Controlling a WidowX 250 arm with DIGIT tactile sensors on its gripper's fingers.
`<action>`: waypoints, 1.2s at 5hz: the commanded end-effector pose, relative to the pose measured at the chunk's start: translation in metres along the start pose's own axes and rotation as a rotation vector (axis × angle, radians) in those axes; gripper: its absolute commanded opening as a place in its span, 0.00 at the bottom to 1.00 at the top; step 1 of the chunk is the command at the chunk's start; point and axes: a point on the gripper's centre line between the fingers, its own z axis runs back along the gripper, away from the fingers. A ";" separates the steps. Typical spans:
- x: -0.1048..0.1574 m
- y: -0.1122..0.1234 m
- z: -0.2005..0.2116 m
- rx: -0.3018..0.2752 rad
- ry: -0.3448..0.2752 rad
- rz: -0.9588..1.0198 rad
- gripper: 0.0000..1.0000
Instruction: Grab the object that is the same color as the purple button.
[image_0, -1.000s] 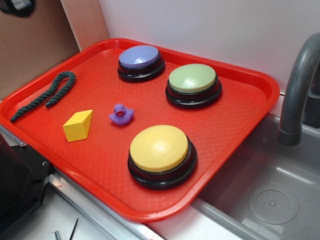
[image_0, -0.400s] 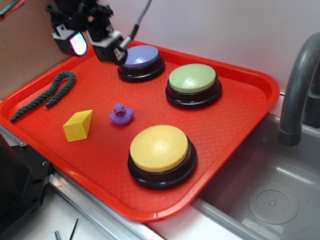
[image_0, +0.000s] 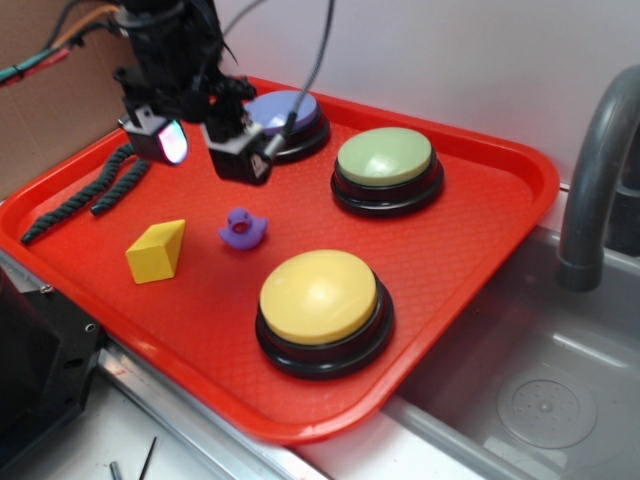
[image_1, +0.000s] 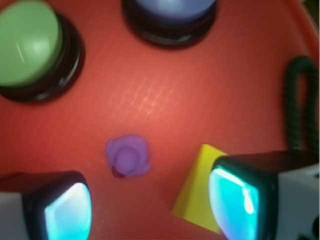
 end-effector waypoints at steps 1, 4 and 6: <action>0.008 -0.011 -0.031 -0.024 -0.017 -0.087 1.00; 0.003 -0.013 -0.051 -0.042 0.009 -0.064 0.86; 0.001 -0.013 -0.050 -0.038 -0.013 -0.065 0.00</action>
